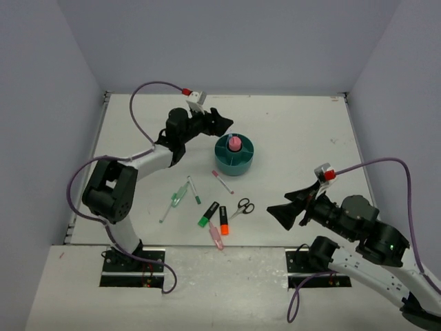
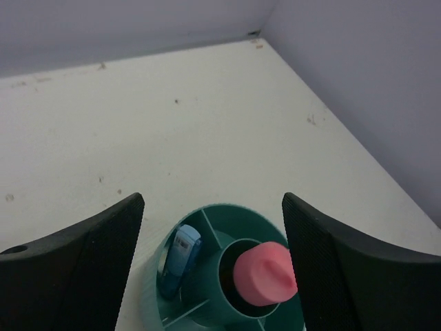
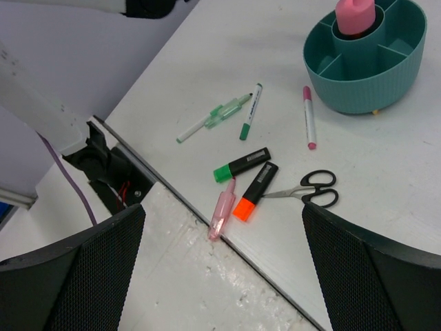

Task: Sort the stationery into containers
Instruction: Pick up the pen from the corner of the board.

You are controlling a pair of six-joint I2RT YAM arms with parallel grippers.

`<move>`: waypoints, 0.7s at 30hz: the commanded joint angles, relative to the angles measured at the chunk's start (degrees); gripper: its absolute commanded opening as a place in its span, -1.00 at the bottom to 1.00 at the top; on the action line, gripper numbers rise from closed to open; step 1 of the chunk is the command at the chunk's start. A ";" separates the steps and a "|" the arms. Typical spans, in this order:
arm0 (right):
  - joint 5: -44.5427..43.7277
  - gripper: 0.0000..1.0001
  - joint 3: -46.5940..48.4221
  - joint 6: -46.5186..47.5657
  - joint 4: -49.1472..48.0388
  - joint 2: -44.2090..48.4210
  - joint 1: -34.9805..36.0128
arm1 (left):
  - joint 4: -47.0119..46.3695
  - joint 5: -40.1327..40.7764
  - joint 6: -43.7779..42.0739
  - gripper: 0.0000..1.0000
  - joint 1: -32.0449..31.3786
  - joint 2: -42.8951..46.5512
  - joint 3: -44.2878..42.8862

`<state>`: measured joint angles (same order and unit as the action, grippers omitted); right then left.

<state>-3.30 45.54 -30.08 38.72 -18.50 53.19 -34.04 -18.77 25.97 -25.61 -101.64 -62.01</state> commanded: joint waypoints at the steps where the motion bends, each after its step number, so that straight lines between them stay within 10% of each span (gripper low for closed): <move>1: 0.46 0.97 -2.66 -0.62 -5.73 -5.20 -0.02 | 10.36 9.84 0.65 1.00 0.29 14.10 -1.96; 6: 2.10 0.97 -3.64 -7.61 -12.00 -18.97 0.29 | 36.96 23.60 7.70 1.00 0.21 30.91 -1.12; 13: -18.53 0.98 1.77 -21.64 -12.09 -41.03 10.88 | 58.02 34.02 14.06 1.00 0.12 59.02 11.27; 21: -21.64 0.98 8.10 -28.65 -13.55 -59.21 15.12 | 76.78 42.80 1.65 1.00 0.21 71.37 2.95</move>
<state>-19.08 46.97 -52.98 26.91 -71.45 65.93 30.66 16.63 35.16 -25.62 -31.94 -53.65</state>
